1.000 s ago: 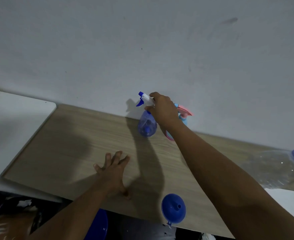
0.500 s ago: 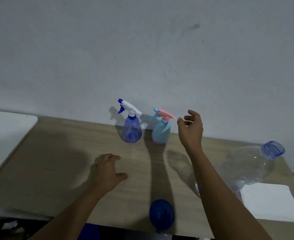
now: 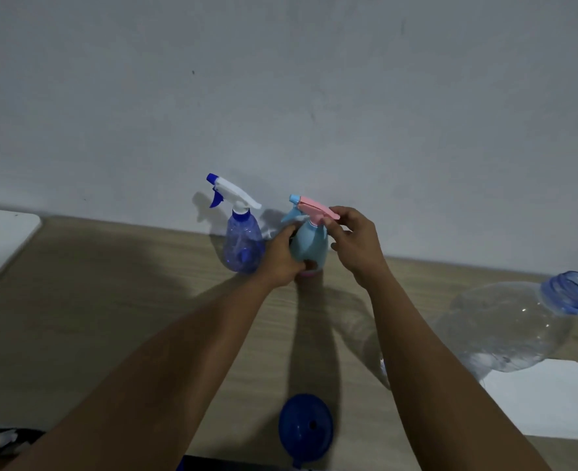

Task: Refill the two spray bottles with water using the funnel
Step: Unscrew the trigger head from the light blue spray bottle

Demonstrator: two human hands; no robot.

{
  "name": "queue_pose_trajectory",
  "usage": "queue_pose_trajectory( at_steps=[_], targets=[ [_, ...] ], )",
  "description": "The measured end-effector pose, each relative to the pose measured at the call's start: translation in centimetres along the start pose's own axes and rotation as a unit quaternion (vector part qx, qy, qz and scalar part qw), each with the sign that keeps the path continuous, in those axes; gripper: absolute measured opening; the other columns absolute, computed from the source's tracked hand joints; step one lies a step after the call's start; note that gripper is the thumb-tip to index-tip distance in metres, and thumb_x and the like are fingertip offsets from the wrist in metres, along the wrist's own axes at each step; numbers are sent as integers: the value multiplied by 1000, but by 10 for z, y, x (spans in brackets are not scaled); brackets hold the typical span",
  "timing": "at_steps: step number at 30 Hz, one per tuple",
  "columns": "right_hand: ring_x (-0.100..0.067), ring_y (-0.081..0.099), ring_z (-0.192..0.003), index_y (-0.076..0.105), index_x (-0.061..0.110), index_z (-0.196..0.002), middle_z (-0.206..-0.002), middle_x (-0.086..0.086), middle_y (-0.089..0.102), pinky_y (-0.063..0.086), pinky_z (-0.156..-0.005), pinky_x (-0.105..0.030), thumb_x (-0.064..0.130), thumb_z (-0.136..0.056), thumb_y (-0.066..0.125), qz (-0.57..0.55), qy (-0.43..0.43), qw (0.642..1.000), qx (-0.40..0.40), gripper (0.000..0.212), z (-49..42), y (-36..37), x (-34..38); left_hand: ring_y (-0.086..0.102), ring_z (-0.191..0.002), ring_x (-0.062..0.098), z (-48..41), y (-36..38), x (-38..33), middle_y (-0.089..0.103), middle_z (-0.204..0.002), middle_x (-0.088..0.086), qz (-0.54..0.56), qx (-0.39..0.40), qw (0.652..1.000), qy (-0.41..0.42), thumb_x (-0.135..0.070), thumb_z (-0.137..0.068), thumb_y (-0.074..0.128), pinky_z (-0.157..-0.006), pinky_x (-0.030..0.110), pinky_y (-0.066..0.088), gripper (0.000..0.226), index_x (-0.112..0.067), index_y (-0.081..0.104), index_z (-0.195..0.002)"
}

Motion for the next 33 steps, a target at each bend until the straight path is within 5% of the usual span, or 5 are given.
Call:
queue_pose_trajectory(
  at_steps=[6, 12, 18, 29, 33],
  targets=[
    [-29, 68, -100, 65, 35, -95, -103, -1, 71, 58, -79, -58, 28, -97, 63, -1, -29, 999, -24, 7, 18, -14, 12, 52, -123, 16, 21, -5, -3, 54, -137, -6, 38, -4, 999, 18, -23, -64, 93, -98, 36, 52, 88, -26, 47, -140],
    [-20, 68, -106, 49, 32, -126, -118, -4, 68, 59, -87, -35, 31, -99, 60, 4, -146, 989, -21, 29, 72, -36, 102, 56, -113, 10, 76, -41, -66, 57, -130, -12, 59, -22, 996, 60, -35, -62, 92, -87, 26, 56, 88, -27, 49, -139],
    [-10, 63, -111, 61, 20, -126, -126, 13, 65, 53, -82, -16, 14, -103, 54, 53, -240, 968, 51, 25, 134, -56, 206, 59, -113, 12, 140, -81, -150, 62, -129, -15, 82, -4, 990, 111, -52, -61, 89, -84, 29, 60, 87, -34, 53, -138],
    [-9, 69, -103, 70, 29, -123, -117, 10, 72, 56, -87, -20, 15, -94, 69, 9, -304, 952, 35, 33, 229, -103, 329, 61, -114, 12, 260, -108, -267, 64, -127, -16, 97, 0, 971, 220, -50, -49, 95, -82, 33, 61, 96, -31, 56, -135],
    [-13, 73, -97, 76, 23, -109, -107, 3, 76, 60, -85, -27, 11, -83, 80, -48, -312, 949, -5, 29, 249, -114, 358, 61, -111, 8, 288, -118, -295, 63, -124, -19, 81, -53, 964, 249, -43, -49, 97, -79, 20, 58, 95, -30, 55, -133]
  ],
)
Point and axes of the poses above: each hand's wrist, its own z-axis away from the middle knuckle, its own y-axis out of the palm, x = y × z, the point moved 9 cm from there along -z, towards the middle knuckle
